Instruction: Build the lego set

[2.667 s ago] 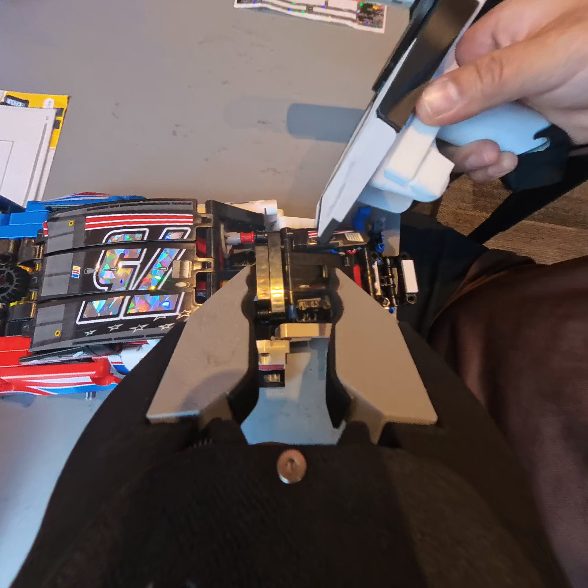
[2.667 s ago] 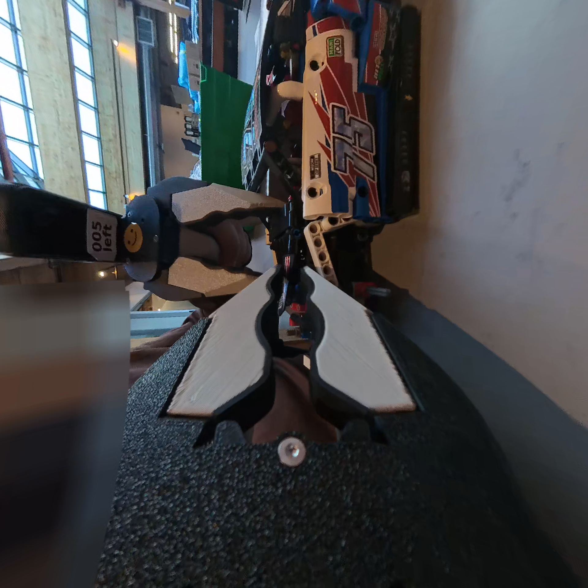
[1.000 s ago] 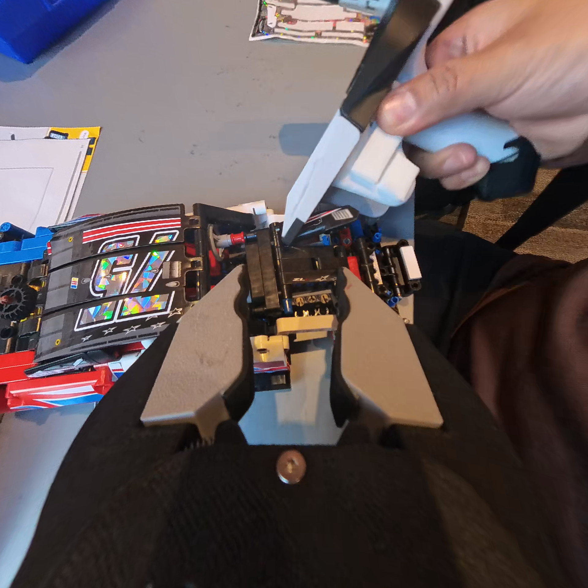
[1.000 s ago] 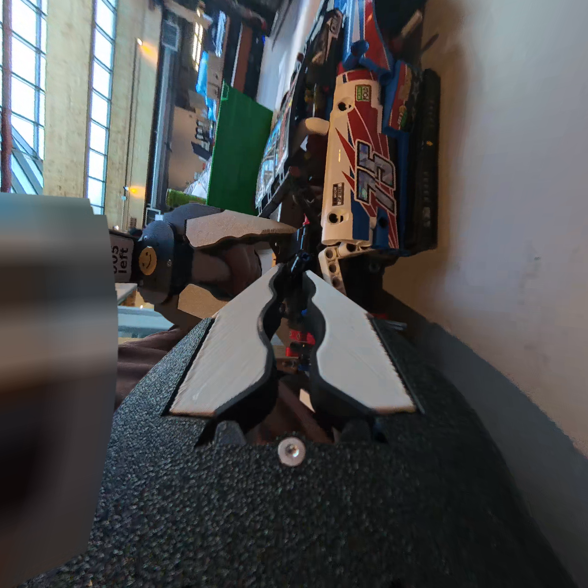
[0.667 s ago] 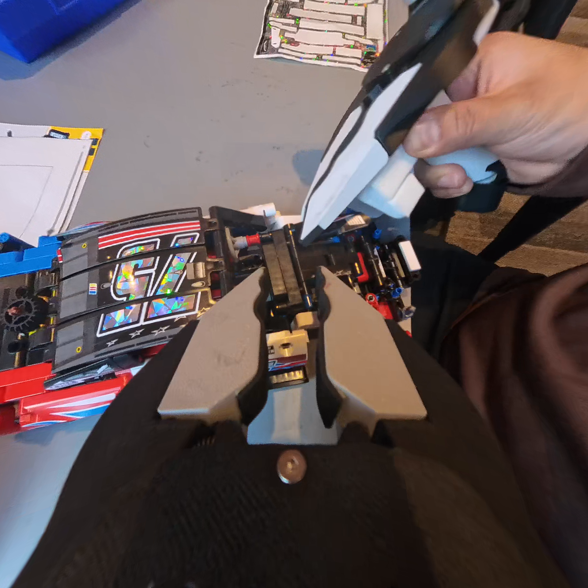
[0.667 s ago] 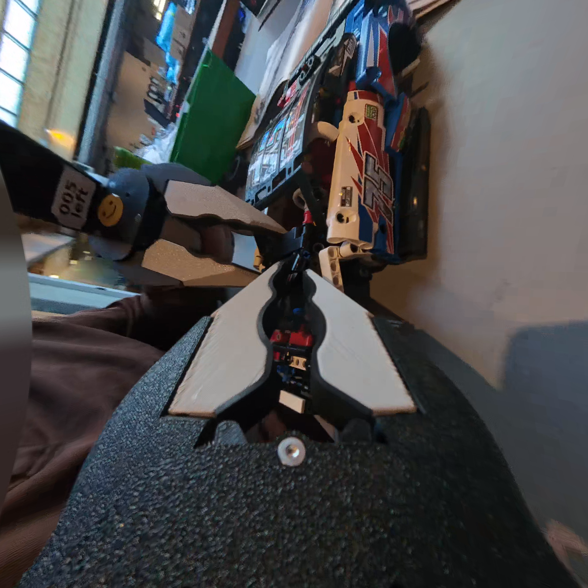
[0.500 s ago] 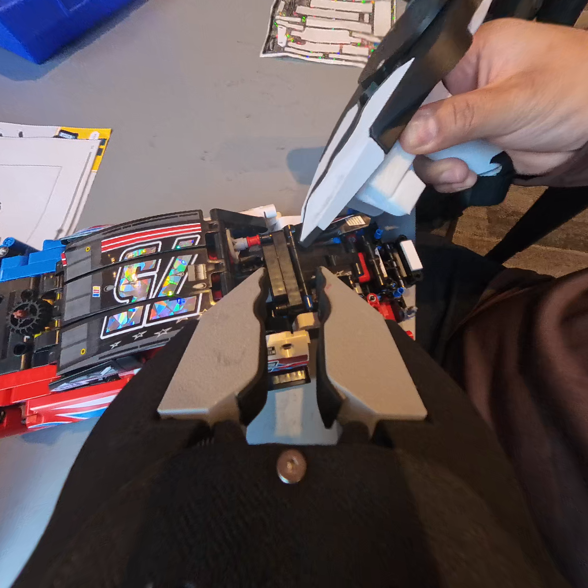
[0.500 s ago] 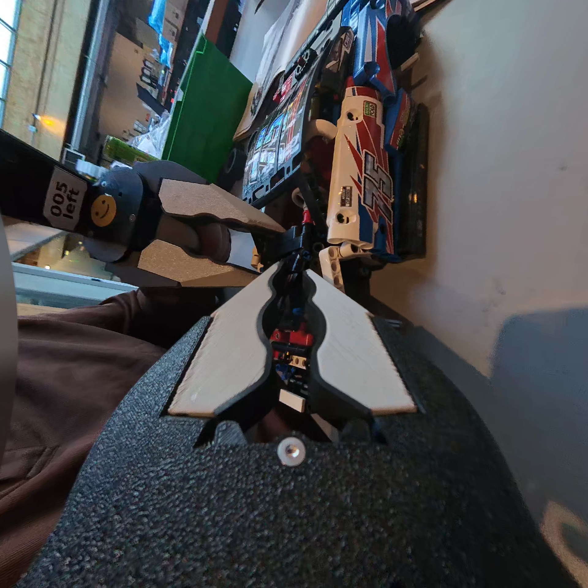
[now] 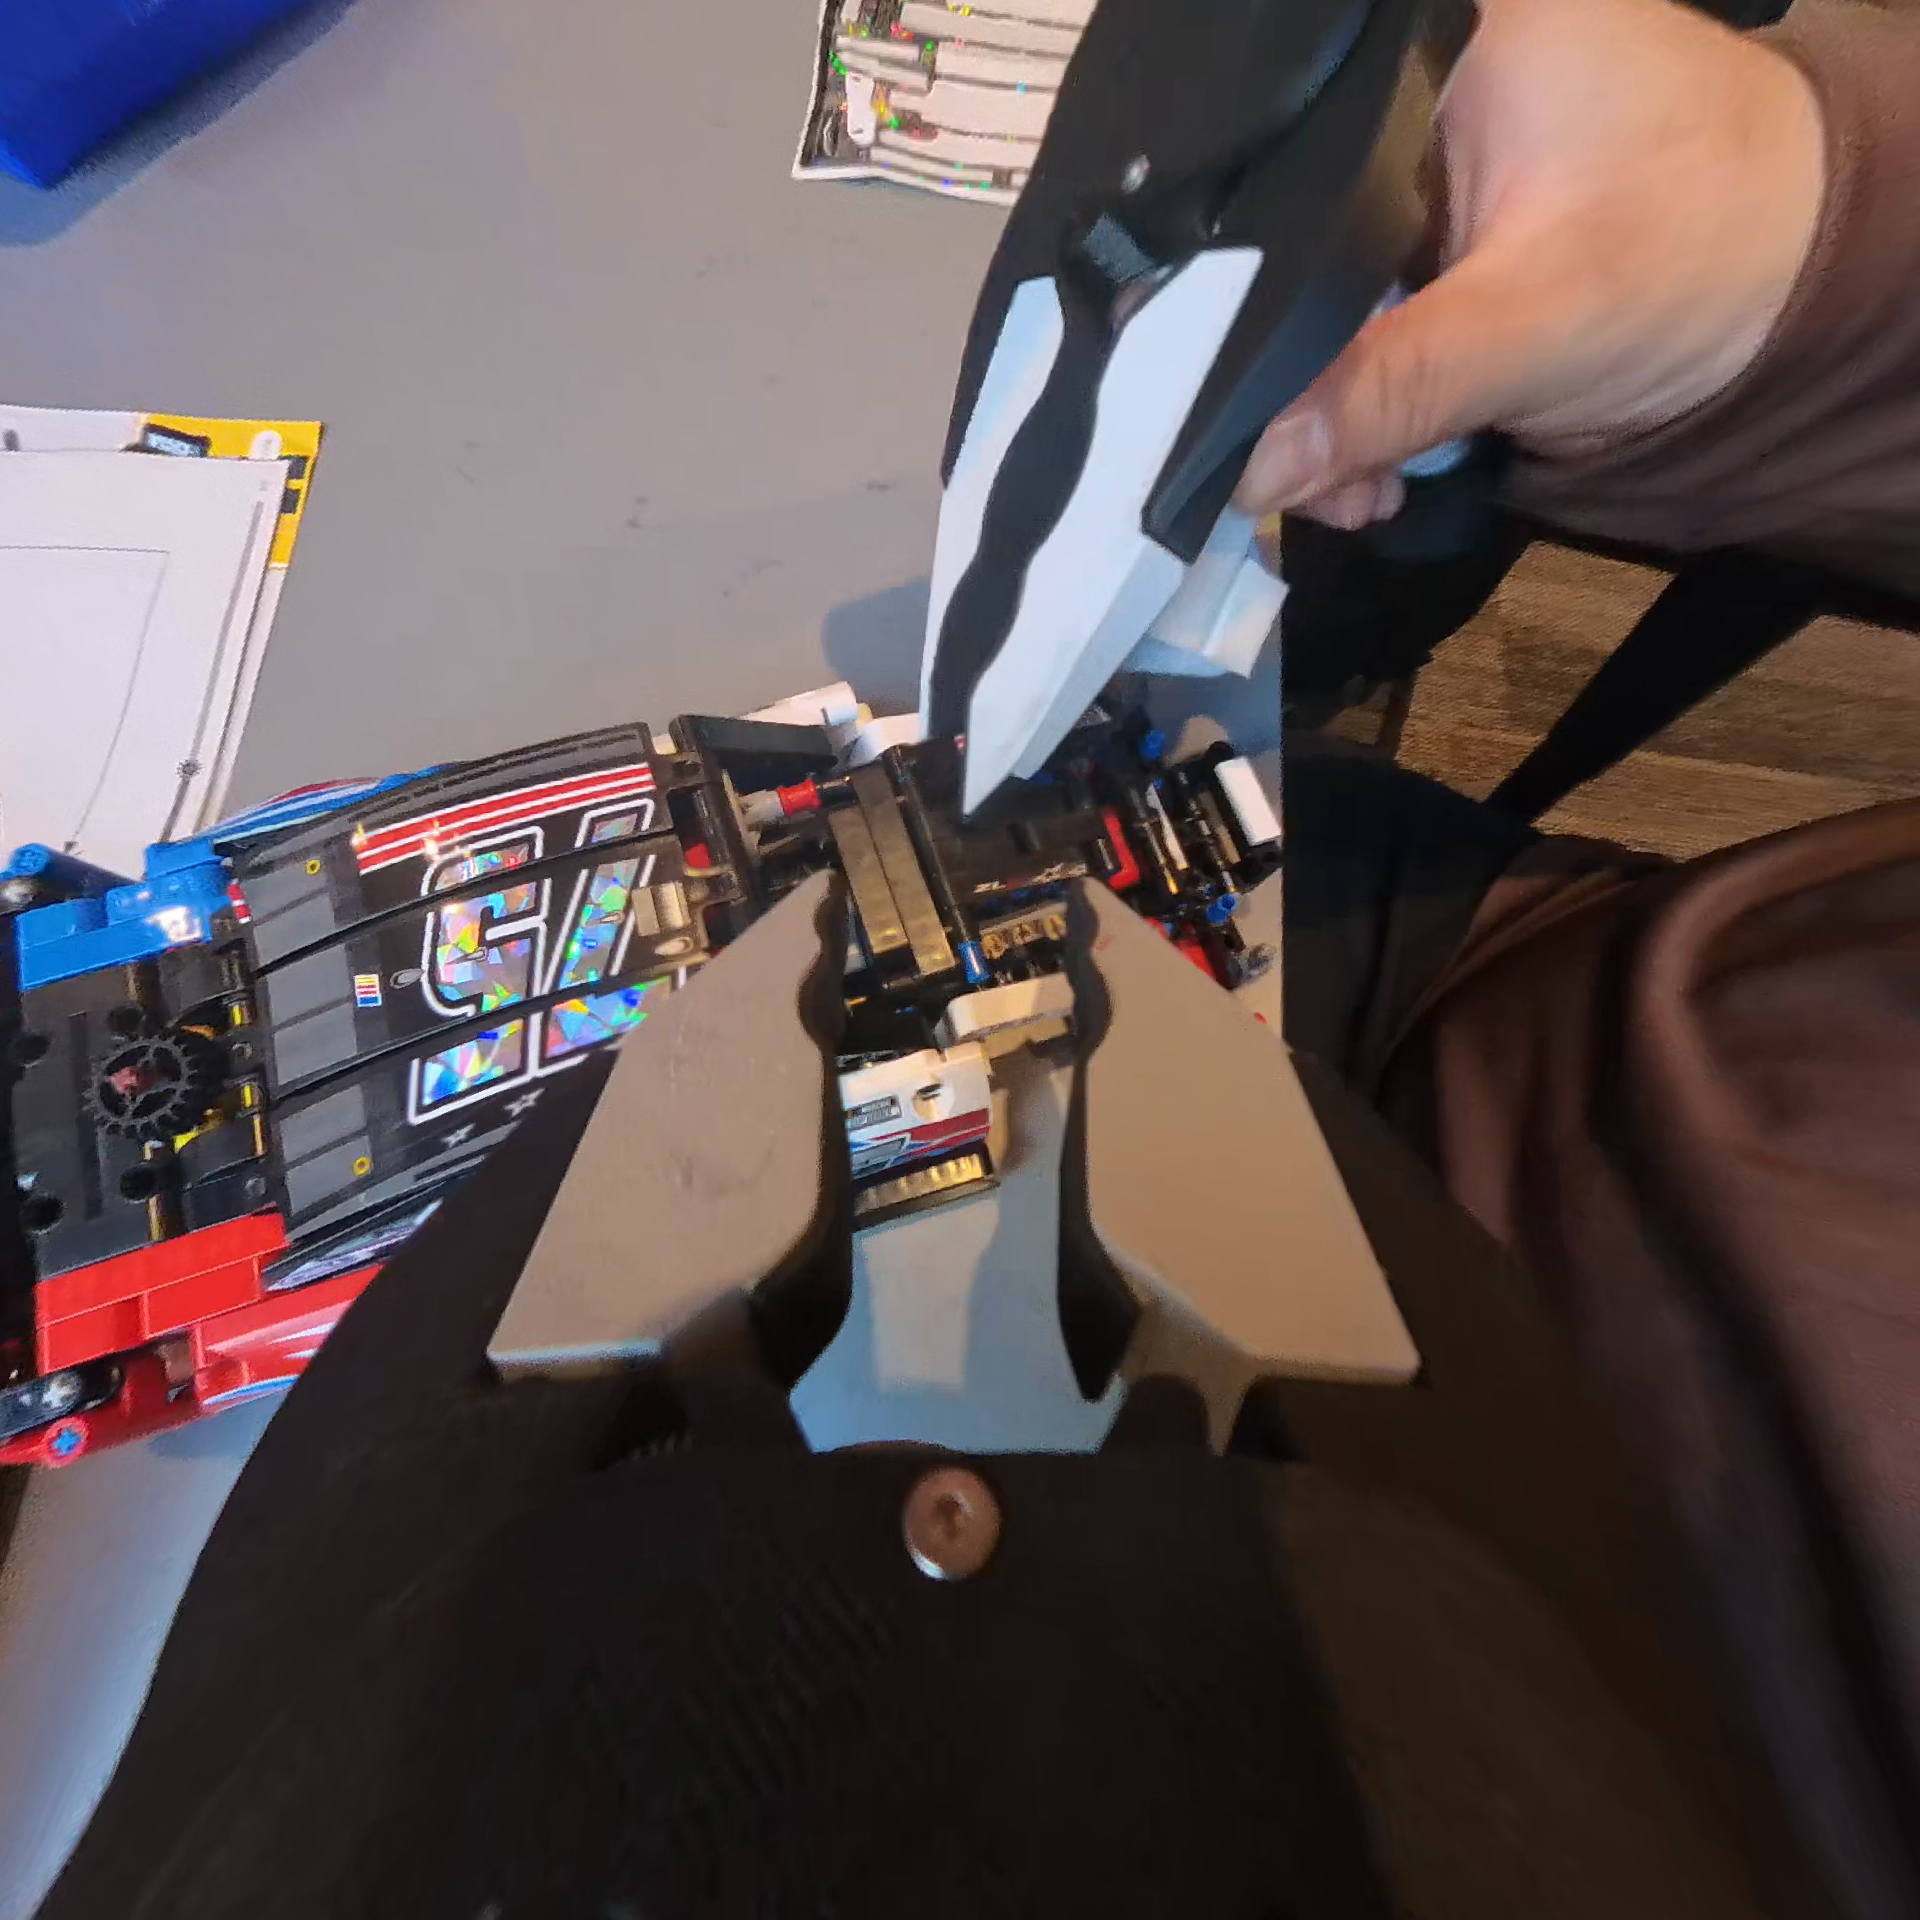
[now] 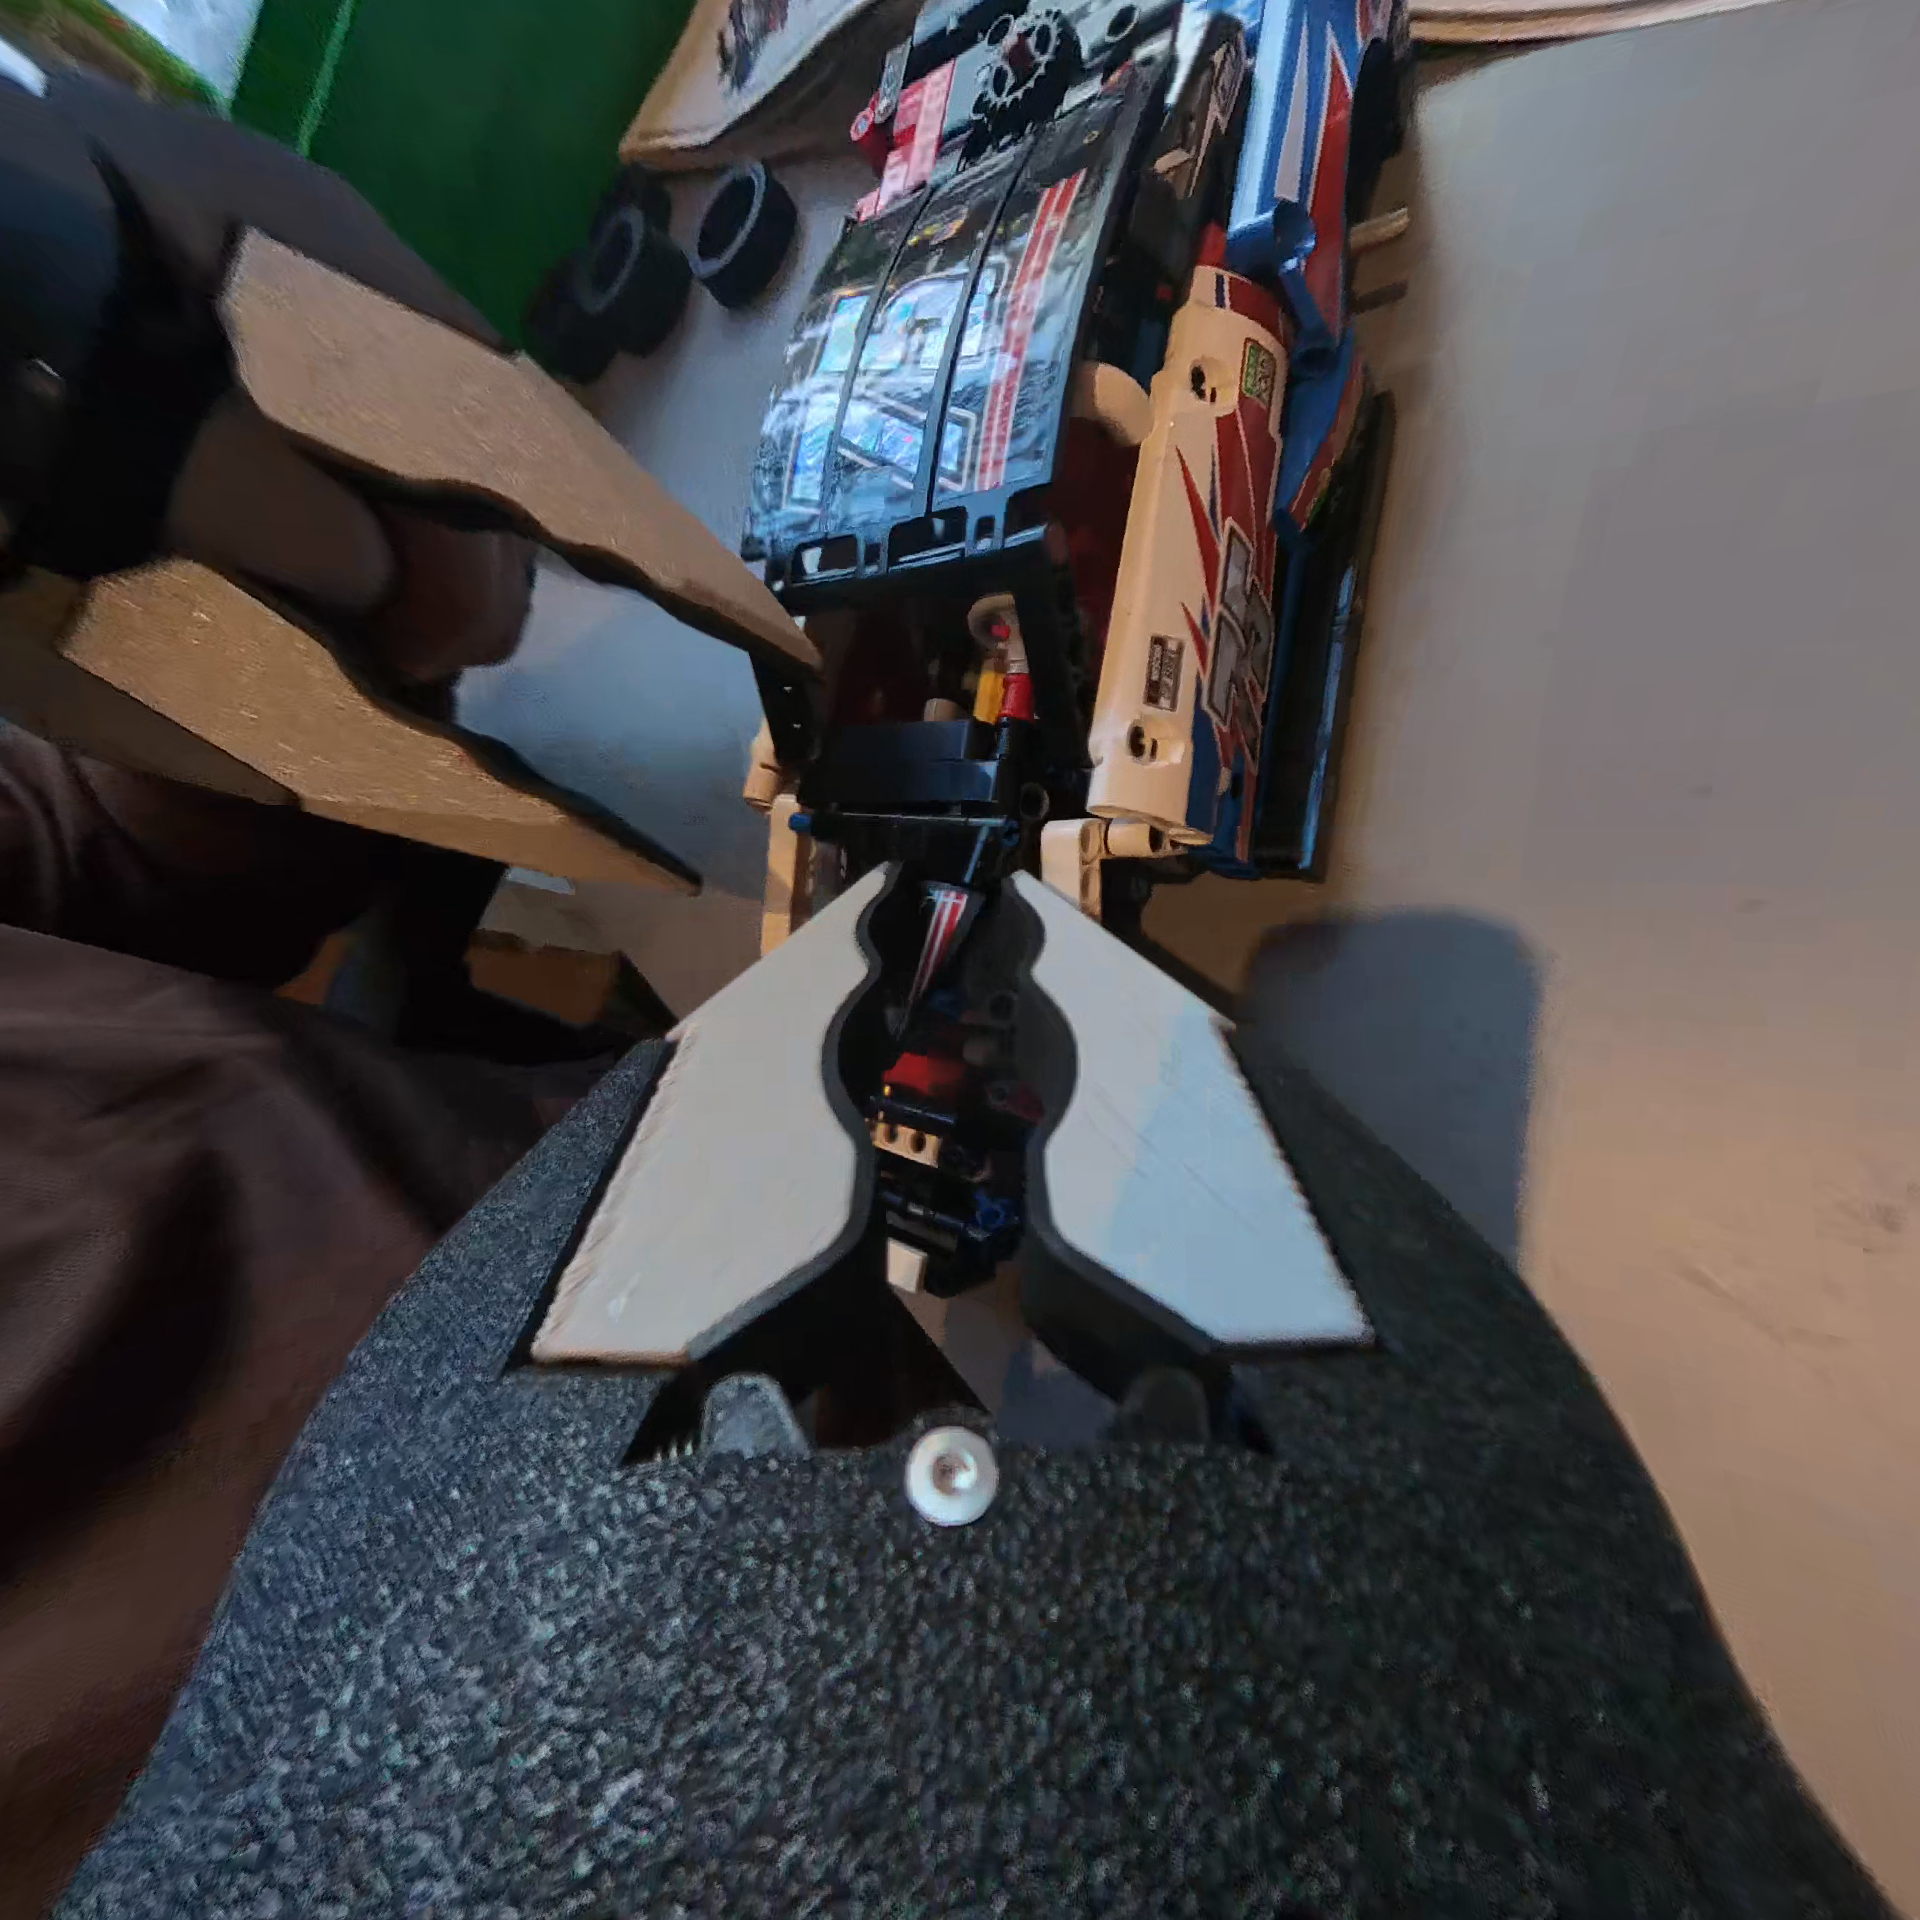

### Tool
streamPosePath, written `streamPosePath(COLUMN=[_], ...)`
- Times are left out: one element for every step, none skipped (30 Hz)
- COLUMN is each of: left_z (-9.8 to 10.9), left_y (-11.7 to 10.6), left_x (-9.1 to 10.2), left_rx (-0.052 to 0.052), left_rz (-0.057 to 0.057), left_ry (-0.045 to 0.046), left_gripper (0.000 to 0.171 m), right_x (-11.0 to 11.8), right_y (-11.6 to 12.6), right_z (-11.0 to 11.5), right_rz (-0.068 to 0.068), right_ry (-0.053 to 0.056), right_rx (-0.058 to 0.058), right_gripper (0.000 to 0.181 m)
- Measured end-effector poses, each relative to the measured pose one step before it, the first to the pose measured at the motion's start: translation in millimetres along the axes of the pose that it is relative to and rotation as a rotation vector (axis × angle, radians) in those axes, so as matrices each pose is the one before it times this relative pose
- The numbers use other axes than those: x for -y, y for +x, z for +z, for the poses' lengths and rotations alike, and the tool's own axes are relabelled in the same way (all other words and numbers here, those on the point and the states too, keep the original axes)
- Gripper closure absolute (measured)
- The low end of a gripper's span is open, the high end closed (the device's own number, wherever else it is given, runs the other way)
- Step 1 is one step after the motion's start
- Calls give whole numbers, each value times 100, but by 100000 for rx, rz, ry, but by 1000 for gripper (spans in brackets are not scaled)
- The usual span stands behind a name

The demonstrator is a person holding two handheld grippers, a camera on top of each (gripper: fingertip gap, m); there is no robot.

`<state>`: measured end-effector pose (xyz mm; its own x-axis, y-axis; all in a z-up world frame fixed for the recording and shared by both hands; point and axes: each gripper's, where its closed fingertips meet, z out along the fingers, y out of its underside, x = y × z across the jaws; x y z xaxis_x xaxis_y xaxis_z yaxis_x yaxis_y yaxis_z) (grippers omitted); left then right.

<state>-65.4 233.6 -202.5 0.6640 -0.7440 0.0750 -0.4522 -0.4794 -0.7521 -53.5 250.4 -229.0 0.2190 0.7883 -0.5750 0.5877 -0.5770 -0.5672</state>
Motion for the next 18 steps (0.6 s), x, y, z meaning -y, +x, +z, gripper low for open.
streamPosePath(left_z=[-187,-27,181,384,503,569,481,73,41,-3,-5,45,33,34,31,1,2,57], left_y=[-58,-168,-234,-97,167,209,125,-165,-62,40,-1,-143,-312,-115,-18,-8,-13,-30], left_x=[115,-132,-422,-550,-381,-239,-119,154,23,89,64,5,-57,-41,-22,-18,4,52], left_rx=[475,1777,2407,1652,51,-594,-343,1552,49,-1127,-1072,391,2356,1627,587,42,-81,147], left_rz=[226,1364,1806,2171,1838,442,-572,-176,-519,-2158,-2046,-647,849,1417,-15,-386,-265,-375], left_ry=[-503,-1967,-3749,-4743,-3503,-2539,-1828,192,-513,619,935,752,169,-184,-590,-638,-245,267], left_gripper=[132,132,130,130,134,134,133,136,137,137,137,139,145,147,147,147,147,147], right_x=[-35,-106,-113,166,217,108,-6,-1,-4,11,42,61,67,58,63,61,43,50], right_y=[104,29,26,70,56,10,2,-40,-12,71,84,84,57,53,46,28,54,135], right_z=[-54,-117,-200,-68,130,33,-34,-55,-20,-25,-33,11,16,17,21,7,-4,-29], right_rz=[-4700,-5057,-5084,-4974,-4543,-3688,-2282,-899,721,1710,1390,1056,290,-1127,-1833,-1758,-2043,-2220], right_ry=[-1419,-1638,-1216,-321,-285,-102,66,766,1523,2274,2847,3018,2819,2533,2144,1751,1395,1099], right_rx=[-3532,-4084,-4485,-4435,-3527,-2648,-1932,-684,196,832,764,387,-381,-1608,-2343,-2371,-2333,-2619], right_gripper=[163,163,162,162,162,162,161,161,162,163,165,165,165,165,166,166,166,167])
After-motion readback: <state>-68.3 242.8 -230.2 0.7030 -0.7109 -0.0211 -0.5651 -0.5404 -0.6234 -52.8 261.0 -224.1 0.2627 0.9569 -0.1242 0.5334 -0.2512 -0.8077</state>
